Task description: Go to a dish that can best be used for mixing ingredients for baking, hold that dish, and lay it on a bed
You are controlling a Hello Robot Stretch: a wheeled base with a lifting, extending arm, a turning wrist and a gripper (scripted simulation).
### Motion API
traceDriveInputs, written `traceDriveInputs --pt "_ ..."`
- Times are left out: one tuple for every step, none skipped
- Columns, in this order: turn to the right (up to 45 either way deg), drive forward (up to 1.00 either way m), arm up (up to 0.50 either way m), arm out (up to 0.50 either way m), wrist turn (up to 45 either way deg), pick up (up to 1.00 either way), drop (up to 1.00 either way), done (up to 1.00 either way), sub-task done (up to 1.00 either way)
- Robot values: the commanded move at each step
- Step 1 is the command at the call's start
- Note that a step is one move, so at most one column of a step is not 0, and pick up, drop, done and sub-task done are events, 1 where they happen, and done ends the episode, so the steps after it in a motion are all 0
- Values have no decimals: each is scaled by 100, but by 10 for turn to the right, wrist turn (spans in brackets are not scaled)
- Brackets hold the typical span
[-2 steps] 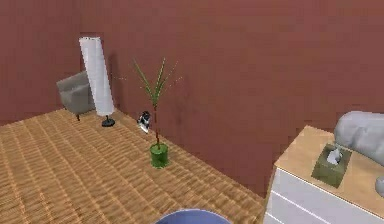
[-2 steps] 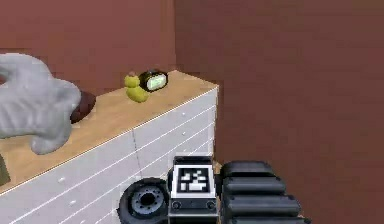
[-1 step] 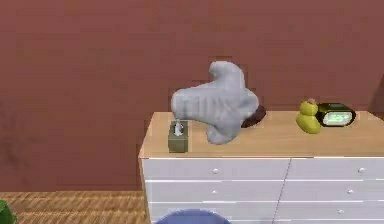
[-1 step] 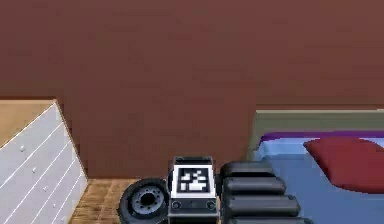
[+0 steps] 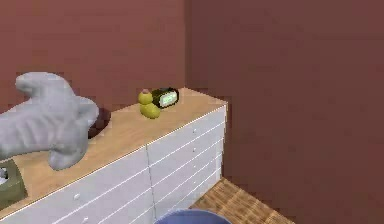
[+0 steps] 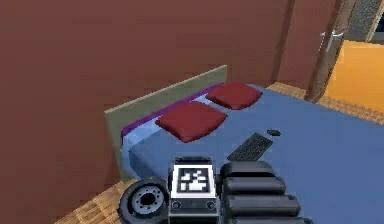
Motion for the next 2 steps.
traceDriveInputs --pt "300 0 0 0 0 0 0 0 0" --pt "0 0 0 48 0 0 0 0 0"
